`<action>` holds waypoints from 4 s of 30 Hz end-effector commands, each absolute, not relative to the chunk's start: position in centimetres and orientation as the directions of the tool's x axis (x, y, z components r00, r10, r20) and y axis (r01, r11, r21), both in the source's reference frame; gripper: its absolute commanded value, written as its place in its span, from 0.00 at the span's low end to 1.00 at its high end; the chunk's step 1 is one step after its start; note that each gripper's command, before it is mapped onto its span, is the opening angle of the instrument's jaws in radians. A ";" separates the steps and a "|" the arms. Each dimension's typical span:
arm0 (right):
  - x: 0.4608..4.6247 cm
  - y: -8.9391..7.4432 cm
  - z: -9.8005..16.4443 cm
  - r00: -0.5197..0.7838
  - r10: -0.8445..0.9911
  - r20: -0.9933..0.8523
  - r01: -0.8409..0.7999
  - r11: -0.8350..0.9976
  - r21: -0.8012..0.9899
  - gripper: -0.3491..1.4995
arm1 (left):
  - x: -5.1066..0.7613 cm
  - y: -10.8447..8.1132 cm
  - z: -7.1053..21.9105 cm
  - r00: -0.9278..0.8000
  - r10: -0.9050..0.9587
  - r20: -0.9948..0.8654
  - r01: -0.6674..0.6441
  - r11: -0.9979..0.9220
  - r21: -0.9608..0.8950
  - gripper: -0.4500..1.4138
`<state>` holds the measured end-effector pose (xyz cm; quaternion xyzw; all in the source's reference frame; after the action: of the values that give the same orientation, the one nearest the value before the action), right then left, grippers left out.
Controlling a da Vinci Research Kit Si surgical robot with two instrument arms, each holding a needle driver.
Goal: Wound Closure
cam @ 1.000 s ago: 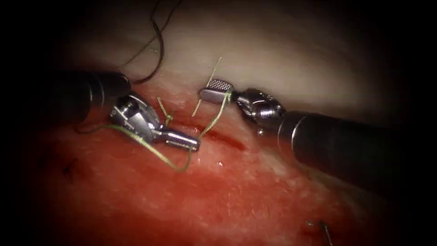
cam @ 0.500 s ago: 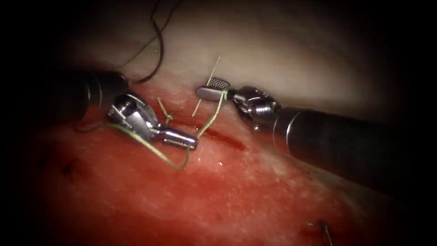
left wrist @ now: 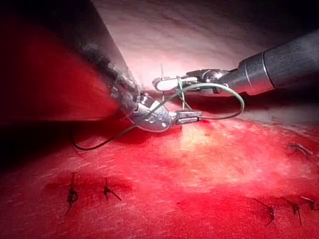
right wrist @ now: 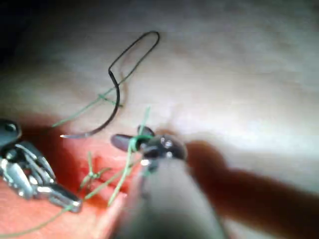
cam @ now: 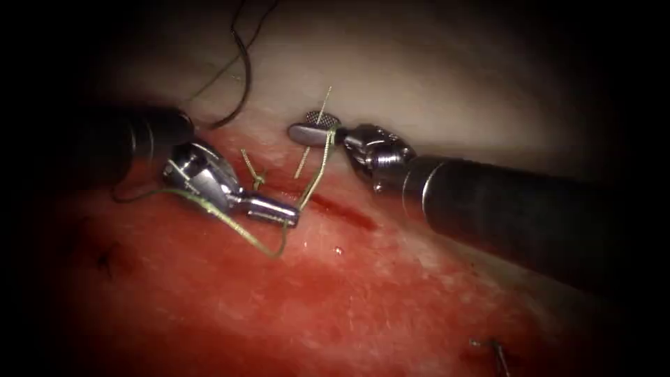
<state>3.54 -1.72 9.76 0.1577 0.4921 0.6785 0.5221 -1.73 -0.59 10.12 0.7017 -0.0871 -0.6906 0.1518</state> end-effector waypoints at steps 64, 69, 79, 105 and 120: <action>3.85 -4.0 8.5 -0.142 0.786 -0.602 -0.510 0.463 0.725 0.00 | -1.55 3.0 11.8 -0.310 -0.062 -0.949 -0.210 -0.969 0.132 0.00; 3.85 -4.0 8.6 -0.135 0.786 -0.604 -0.508 0.468 0.723 0.00 | -1.56 3.3 11.9 -0.320 -0.056 -0.946 -0.228 -0.964 0.134 0.00; 3.93 -4.3 8.7 -0.066 0.795 -0.602 -0.497 0.497 0.711 0.00 | -1.65 3.4 12.1 -0.335 -0.068 -0.940 -0.241 -0.958 0.156 0.00; 3.99 -3.9 8.6 -0.004 0.718 -0.696 -0.446 0.622 0.644 0.90 | -1.32 2.2 11.1 -0.237 0.110 -0.965 -0.071 -0.993 -0.095 0.00; 3.73 -3.2 8.3 -0.007 0.670 -0.742 -0.364 0.689 0.626 0.84 | -1.20 0.8 9.6 -0.016 0.166 -0.986 0.006 -0.986 -0.166 0.00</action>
<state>3.66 -3.11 8.24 0.1262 0.6026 0.3752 0.6929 -1.18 0.65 9.35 0.7034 0.0648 -0.7057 -0.0540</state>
